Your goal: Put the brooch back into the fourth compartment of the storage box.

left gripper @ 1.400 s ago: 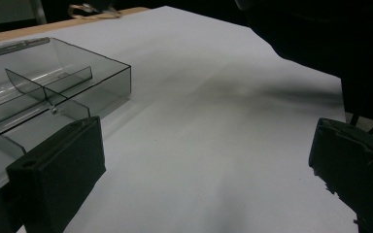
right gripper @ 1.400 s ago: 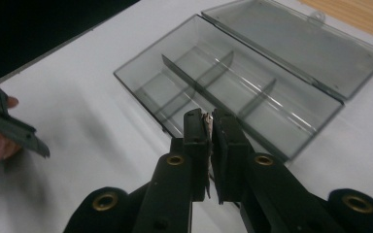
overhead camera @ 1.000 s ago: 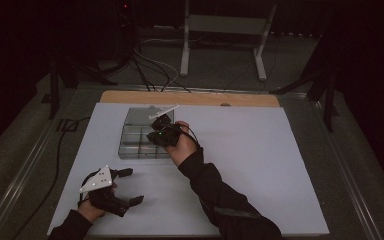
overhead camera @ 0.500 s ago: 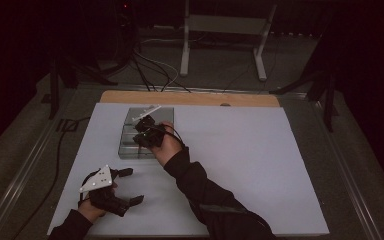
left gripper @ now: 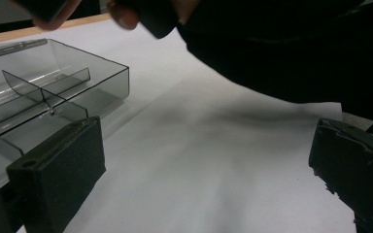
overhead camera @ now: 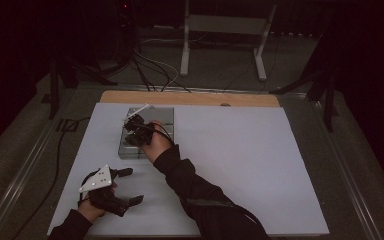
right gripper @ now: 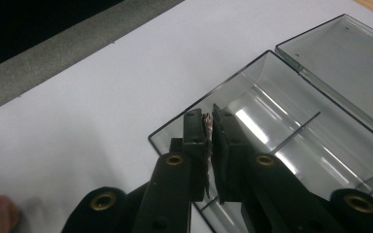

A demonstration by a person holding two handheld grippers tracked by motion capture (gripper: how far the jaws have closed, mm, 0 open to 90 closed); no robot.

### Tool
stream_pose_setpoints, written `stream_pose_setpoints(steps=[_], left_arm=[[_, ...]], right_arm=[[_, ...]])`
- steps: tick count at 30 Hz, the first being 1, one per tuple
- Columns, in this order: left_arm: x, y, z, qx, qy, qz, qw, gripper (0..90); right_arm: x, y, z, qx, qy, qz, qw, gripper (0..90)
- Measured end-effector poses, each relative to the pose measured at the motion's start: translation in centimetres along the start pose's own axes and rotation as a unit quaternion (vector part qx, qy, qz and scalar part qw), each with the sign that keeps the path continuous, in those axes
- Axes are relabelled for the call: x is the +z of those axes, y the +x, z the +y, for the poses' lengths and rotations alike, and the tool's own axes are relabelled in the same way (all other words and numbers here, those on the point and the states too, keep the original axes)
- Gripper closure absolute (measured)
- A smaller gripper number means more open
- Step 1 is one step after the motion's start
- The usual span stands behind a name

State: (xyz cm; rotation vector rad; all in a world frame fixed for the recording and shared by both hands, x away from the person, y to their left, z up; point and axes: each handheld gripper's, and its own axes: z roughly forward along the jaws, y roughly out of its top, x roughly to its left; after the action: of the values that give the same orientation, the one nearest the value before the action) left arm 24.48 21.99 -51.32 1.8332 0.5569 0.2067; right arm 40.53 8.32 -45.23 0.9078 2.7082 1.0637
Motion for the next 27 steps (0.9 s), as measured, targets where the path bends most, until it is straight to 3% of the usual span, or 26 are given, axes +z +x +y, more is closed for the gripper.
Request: stream_pose_setpoints(steps=[8, 15, 21, 23, 27], left_arm=[[0.0, 0.0, -0.1, 0.001, 0.001, 0.0, 1.0, 1.3], [-0.1, 0.1, 0.0, 0.0, -0.002, -0.002, 1.0, 1.3], [0.1, 0.1, 0.0, 0.0, 0.002, -0.001, 1.0, 1.3], [0.1, 0.1, 0.0, -0.003, 0.002, 0.001, 1.0, 1.3], [0.3, 0.2, 0.1, -0.003, 0.002, 0.001, 1.0, 1.3]], right_arm=[[1.8, -0.4, 0.3, 0.011, 0.01, 0.005, 0.9999, 84.4], [1.5, -0.7, 0.3, 0.029, -0.008, 0.021, 0.9993, 53.4], [-0.7, -0.8, -0.2, 0.025, -0.037, 0.021, 0.9988, 30.4], [-1.7, -1.1, -0.6, 0.015, -0.046, 0.037, 0.9981, 19.7], [-3.1, -2.0, -1.6, 0.024, -0.048, 0.055, 0.997, 14.1]])
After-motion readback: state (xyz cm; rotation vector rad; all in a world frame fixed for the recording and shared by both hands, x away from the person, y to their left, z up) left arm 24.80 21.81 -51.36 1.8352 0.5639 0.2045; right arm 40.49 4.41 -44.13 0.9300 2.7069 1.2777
